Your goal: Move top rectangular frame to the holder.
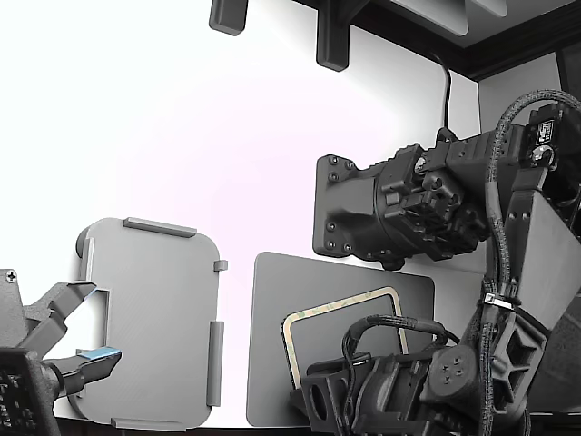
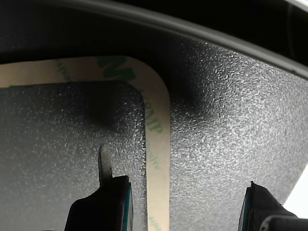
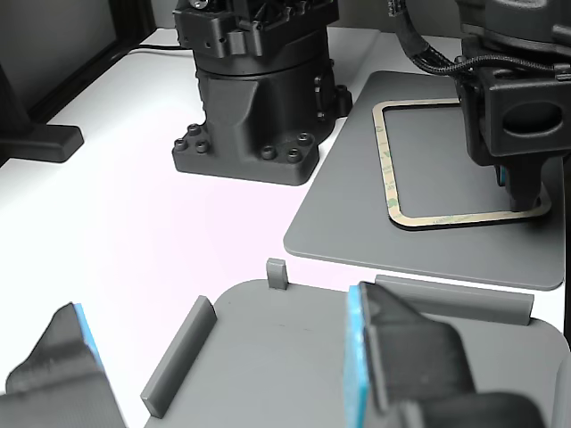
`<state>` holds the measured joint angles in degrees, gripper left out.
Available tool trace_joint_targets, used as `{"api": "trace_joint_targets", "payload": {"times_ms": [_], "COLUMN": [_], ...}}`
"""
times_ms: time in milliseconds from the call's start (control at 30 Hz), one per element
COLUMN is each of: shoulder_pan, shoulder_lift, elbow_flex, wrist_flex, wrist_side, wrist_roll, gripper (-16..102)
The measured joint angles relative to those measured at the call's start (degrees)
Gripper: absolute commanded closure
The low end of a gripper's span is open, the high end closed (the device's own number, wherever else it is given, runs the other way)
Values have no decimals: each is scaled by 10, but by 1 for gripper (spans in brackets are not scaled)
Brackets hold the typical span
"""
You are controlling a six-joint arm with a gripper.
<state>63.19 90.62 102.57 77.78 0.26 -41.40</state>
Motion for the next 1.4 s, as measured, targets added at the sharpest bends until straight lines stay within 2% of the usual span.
{"api": "trace_joint_targets", "payload": {"times_ms": [533,867,1033,1200,1300,1367,1400], "shoulder_pan": [-1,-1,-1,-1,-1,-1,-1], "shoulder_lift": [-20,-20,-20,-23,-23,-23,-23], "elbow_flex": [21,34,40,40,40,40,40], "wrist_flex": [-25,-40,-50,-53,-54,-54,-54], "wrist_side": [0,4,4,5,9,15,19], "wrist_roll": [8,-8,-9,-9,2,12,19], "gripper": [22,23,28,47,69,90,96]}}
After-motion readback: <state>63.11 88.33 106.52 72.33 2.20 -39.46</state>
